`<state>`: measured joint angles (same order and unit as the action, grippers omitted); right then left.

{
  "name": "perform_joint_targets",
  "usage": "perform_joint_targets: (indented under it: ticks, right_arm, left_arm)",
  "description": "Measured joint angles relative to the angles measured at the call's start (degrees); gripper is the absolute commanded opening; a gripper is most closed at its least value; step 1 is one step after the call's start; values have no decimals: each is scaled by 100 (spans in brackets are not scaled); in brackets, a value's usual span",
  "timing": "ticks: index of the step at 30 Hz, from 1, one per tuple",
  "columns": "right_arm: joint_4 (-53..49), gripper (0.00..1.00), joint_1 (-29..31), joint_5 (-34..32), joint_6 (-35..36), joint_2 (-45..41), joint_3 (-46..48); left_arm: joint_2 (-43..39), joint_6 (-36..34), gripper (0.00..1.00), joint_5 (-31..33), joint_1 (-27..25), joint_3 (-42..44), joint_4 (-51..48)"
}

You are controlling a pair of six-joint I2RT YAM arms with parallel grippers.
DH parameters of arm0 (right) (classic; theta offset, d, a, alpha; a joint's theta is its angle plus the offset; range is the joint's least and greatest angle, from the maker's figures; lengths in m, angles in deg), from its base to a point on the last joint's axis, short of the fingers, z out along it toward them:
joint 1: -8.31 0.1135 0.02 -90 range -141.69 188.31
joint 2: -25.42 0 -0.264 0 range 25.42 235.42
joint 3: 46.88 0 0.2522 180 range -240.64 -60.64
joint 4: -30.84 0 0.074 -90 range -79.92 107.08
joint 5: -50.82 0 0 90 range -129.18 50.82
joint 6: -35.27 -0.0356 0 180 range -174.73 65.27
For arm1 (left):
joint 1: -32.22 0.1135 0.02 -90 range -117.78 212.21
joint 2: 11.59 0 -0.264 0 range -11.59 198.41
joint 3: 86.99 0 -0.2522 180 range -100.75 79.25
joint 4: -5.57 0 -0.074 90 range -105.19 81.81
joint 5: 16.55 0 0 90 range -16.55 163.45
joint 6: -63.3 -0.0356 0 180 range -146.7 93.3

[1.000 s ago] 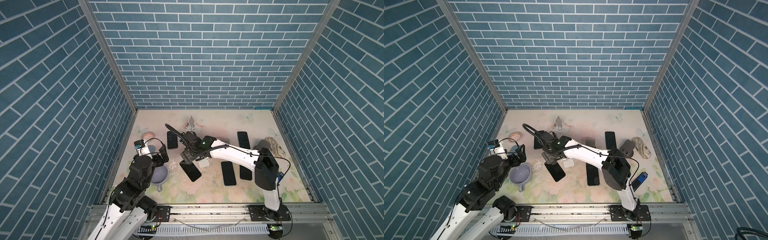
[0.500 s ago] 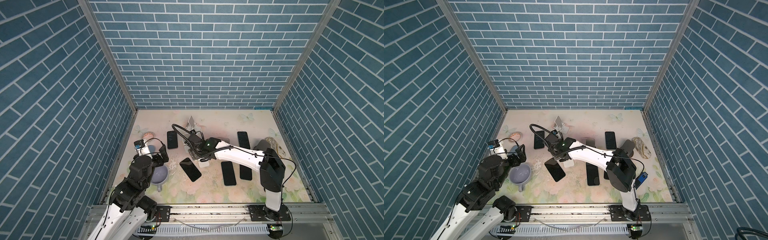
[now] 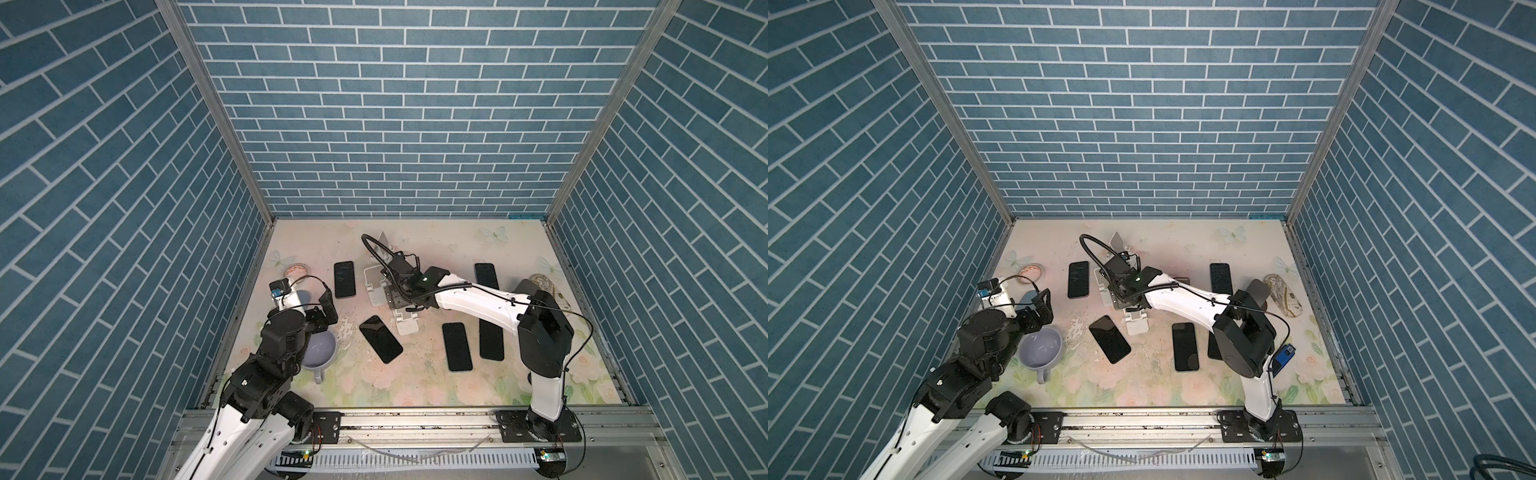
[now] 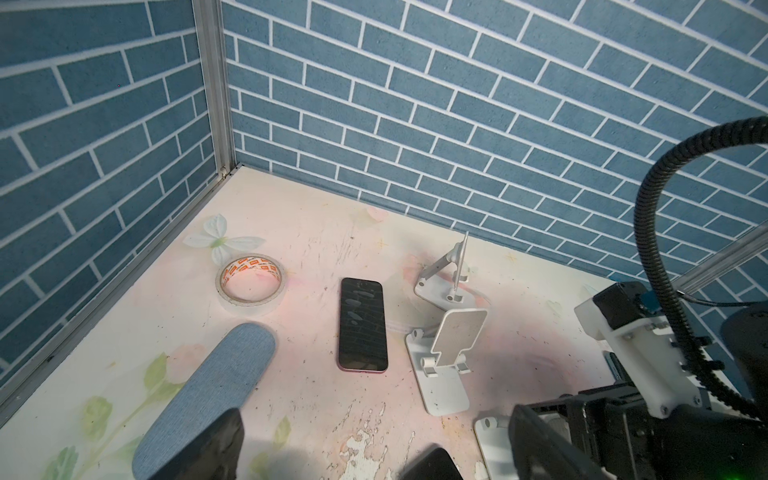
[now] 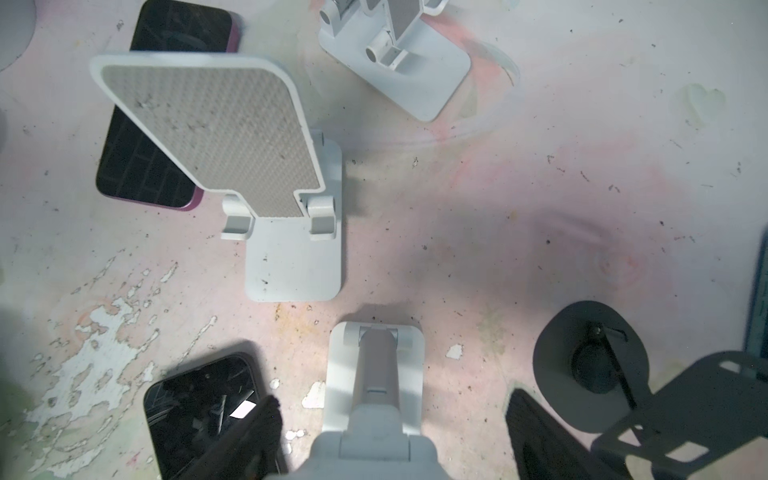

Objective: Remove the phone from the phone stand

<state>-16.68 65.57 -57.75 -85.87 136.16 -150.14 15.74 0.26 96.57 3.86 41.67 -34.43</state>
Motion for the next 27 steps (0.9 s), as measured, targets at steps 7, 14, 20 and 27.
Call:
perform_joint_targets:
  ticks: [7,14,20,27]
  right_arm:
    - [35,53,0,146,-114,186,-9]
    - [98,52,-22,144,-164,197,-15]
    - [166,52,-214,136,-146,186,-2]
    - [190,52,-750,79,13,181,-2]
  left_arm:
    - [142,0,100,0,0,0,9]
    - [284,-7,100,4,0,0,50]
    - [424,-70,100,24,0,0,114]
    - [586,-114,100,48,4,0,175]
